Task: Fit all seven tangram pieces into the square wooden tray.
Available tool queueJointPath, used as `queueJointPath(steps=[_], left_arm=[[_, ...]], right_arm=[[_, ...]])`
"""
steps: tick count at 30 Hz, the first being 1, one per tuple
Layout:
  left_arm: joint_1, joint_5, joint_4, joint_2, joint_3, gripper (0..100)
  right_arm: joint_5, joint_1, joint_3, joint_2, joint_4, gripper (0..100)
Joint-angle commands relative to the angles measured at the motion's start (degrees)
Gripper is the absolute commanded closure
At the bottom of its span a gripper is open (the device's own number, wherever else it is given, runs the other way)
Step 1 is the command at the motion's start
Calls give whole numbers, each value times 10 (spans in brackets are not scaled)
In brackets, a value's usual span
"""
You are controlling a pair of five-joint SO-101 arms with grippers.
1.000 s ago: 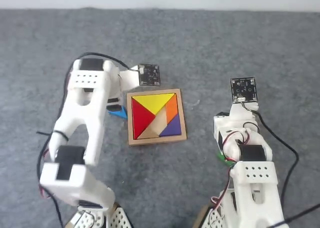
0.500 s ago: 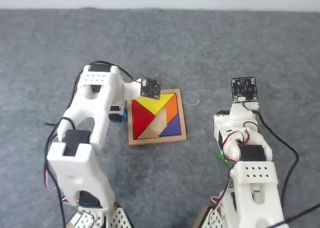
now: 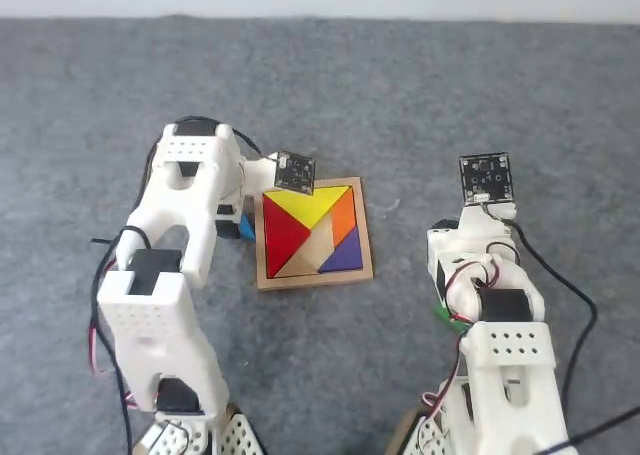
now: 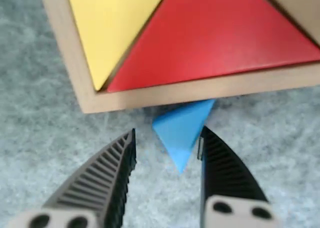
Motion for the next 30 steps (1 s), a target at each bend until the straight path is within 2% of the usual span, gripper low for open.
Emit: queueJointPath(steps=[1,8,18,24,30], left_arm=[[1,-4,18,-13,-42,801],[7,-8,0,26,-44,801],[26,-23,23,78,-109,801],[25,-24,67,100,-150,801],[35,-19,66,104,-156,788]], right_arm=[[14,2,-3,3,-13,990],[15,2,-3,3,-13,990],[15,2,-3,3,-13,990],[15,2,-3,3,-13,990],[15,2,-3,3,-13,990]])
